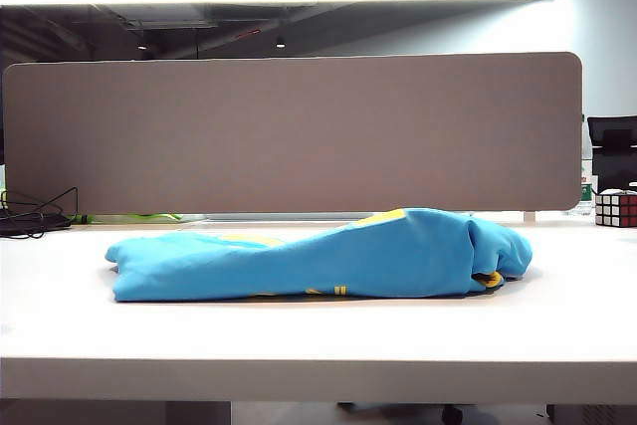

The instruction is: Fold the bottom side of the soccer jersey horizontally towards the center, about one-third of the way, then fold the sleeve back towards the center, creating a straight line along the edge of the the soccer jersey, and finally fold the bottom of the soccer jersey up towards the top, creating a neat rectangle.

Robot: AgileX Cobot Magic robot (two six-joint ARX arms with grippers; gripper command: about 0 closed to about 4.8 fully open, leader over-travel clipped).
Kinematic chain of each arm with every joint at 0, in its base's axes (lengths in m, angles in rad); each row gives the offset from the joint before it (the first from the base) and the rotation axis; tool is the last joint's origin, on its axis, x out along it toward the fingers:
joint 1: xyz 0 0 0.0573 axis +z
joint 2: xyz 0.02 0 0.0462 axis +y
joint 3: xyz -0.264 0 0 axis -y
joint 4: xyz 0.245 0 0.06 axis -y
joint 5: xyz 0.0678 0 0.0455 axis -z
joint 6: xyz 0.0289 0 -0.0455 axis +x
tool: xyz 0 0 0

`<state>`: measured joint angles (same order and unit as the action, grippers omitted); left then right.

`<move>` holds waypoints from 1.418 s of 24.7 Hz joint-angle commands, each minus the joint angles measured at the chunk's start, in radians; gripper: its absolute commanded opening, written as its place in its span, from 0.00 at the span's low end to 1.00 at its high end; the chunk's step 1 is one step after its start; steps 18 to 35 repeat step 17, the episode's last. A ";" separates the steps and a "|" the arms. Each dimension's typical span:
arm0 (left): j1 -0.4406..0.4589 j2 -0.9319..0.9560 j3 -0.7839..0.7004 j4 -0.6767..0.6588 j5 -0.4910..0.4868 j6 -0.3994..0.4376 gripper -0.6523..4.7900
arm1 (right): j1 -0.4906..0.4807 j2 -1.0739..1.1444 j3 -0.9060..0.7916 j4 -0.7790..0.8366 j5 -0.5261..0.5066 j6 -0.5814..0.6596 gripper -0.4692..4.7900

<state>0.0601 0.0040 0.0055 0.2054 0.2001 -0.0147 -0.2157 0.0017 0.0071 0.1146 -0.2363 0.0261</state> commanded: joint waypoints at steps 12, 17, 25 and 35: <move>-0.001 0.002 0.002 0.010 -0.002 0.007 0.11 | 0.023 -0.002 -0.005 -0.021 -0.010 0.002 0.09; -0.001 0.002 0.002 0.010 -0.002 0.007 0.11 | 0.023 -0.002 -0.005 -0.021 -0.010 0.002 0.09; -0.001 0.002 0.002 0.010 -0.002 0.007 0.11 | 0.023 -0.002 -0.005 -0.021 -0.010 0.002 0.09; -0.001 0.002 0.002 0.010 -0.002 0.007 0.11 | 0.023 -0.002 -0.005 -0.021 -0.010 0.002 0.09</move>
